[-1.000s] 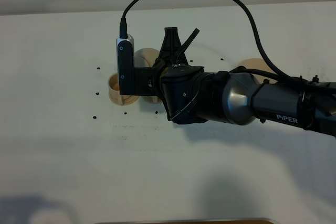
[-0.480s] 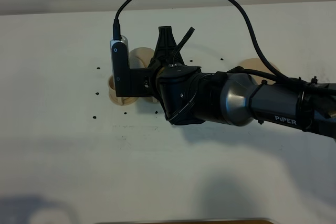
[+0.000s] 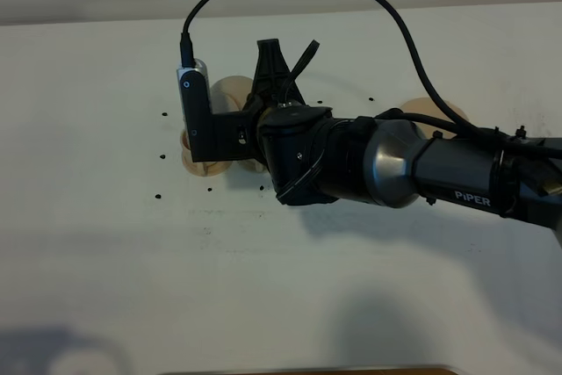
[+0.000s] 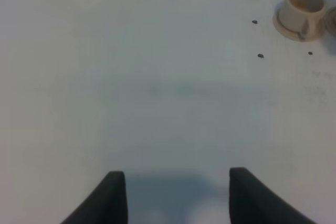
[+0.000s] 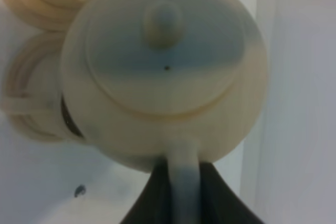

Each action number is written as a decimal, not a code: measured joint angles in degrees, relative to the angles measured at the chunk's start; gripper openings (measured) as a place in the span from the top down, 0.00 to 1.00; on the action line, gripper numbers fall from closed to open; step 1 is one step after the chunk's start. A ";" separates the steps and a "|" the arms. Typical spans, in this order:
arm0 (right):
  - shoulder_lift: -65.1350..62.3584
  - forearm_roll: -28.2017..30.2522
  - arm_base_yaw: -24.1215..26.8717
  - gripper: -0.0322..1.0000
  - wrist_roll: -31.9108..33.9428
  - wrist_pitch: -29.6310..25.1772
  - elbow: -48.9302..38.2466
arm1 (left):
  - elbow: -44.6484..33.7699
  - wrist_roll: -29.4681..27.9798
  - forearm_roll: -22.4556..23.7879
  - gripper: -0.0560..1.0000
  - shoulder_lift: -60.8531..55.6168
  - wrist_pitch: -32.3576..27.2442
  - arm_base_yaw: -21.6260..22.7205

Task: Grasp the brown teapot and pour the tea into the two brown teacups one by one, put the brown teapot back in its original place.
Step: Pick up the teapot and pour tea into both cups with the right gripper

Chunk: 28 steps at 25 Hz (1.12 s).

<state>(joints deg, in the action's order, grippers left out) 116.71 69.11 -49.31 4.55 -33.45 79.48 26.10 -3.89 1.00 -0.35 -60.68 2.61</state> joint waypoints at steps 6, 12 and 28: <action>0.00 -0.06 0.00 0.89 -1.13 -0.17 0.10 | 0.00 0.00 0.00 0.47 0.00 0.00 0.00; 0.00 0.00 0.00 0.89 -2.21 -0.21 0.10 | 0.00 0.00 0.00 0.47 0.00 0.00 0.00; 0.00 0.00 0.23 0.89 -4.55 -0.16 0.10 | 0.00 0.00 0.00 0.47 0.00 0.00 0.00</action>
<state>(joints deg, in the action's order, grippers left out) 116.71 69.11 -49.09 0.00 -33.60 79.59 26.10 -3.89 1.00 -0.35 -60.68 2.61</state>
